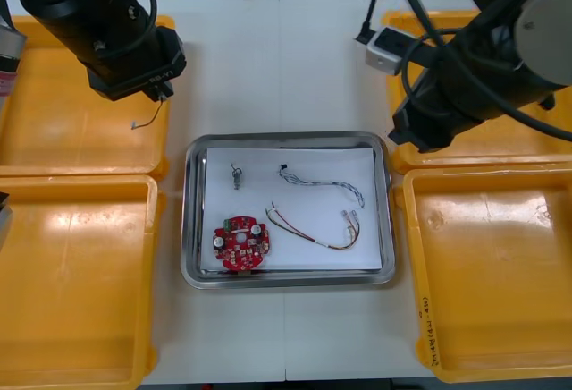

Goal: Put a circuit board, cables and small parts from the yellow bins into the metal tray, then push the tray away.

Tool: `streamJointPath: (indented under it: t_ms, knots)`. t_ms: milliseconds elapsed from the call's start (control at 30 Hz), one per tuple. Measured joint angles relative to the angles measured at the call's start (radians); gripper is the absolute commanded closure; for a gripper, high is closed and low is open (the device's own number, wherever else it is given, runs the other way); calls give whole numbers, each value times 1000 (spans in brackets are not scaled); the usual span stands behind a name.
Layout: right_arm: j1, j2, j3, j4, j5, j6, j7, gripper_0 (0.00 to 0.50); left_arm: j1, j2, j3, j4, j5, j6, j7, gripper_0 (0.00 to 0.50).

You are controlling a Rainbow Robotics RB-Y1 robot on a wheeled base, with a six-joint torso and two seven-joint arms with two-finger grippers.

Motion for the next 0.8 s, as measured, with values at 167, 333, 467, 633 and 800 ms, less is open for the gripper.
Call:
streamJointPath:
  t_ms: [167, 333, 467, 633, 800]
  knots:
    - [63, -13, -127, -25, -9, 2, -123, 32, 0, 0, -25, -9, 13, 0, 0, 500]
    - [122, -26, -198, -41, -9, 2, -215, 31, 0, -6, -54, -22, 16, 0, -1, 500]
    - [187, -53, -225, -73, -10, 2, -341, 31, 0, -27, -68, -27, 16, 0, -8, 500]
    - [270, -85, -244, -119, -24, 2, -442, 32, 0, -64, -106, -38, 0, 0, -11, 500]
    - [334, -97, -251, -155, -25, 2, -592, 32, 0, -125, -126, -40, -40, 0, -13, 500]
